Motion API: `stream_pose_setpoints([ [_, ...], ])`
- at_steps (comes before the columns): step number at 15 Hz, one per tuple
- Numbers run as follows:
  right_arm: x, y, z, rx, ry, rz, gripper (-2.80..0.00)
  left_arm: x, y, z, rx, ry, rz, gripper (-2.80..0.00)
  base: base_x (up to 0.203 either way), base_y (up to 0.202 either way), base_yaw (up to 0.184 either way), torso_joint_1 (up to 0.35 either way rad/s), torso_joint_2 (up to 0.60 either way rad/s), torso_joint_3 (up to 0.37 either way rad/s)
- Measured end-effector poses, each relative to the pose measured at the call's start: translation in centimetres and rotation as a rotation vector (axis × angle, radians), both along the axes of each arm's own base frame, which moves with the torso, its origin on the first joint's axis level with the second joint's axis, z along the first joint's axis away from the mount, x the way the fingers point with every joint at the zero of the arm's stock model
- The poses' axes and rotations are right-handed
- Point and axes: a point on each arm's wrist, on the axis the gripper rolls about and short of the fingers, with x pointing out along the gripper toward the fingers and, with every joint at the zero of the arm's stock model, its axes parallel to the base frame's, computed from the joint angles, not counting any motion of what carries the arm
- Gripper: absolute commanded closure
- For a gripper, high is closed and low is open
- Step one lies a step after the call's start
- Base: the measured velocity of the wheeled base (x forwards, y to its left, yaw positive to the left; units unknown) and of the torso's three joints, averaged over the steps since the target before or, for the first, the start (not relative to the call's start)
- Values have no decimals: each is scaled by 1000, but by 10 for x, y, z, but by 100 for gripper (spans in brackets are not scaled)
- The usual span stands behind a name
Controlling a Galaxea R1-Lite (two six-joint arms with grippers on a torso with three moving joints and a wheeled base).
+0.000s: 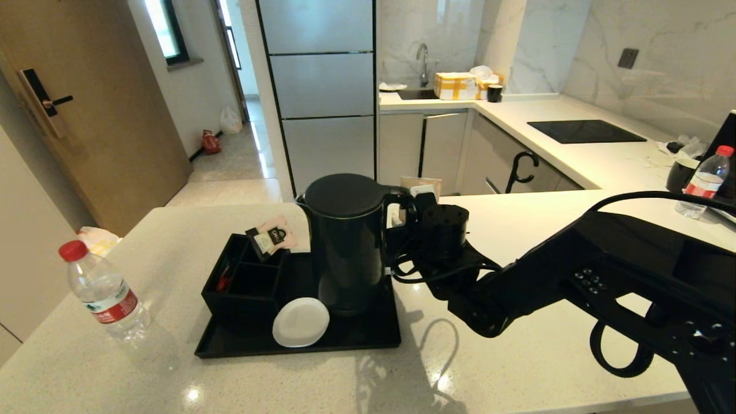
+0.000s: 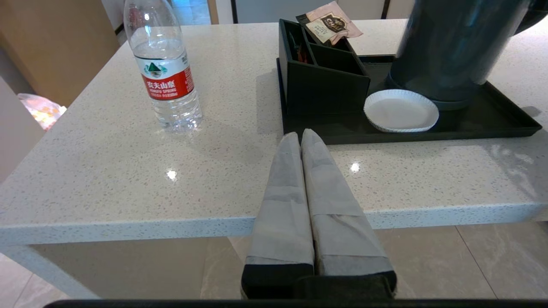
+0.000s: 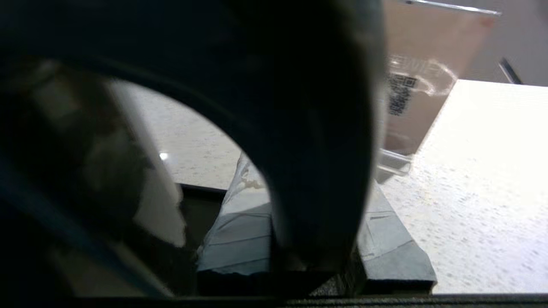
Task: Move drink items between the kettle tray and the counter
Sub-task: Pick up the kettle
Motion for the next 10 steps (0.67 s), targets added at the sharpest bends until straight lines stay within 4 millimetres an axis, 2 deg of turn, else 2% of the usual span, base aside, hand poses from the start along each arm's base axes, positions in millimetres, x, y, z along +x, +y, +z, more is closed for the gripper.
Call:
stream_pose_setpoints([
  [6, -3, 0, 9, 14, -11, -4, 0, 0, 0, 0, 0, 0, 0, 0, 0, 0, 0, 0, 0, 0],
  [10, -12, 8, 19, 49, -22, -11, 0, 0, 0, 0, 0, 0, 0, 0, 0, 0, 0, 0, 0, 0],
])
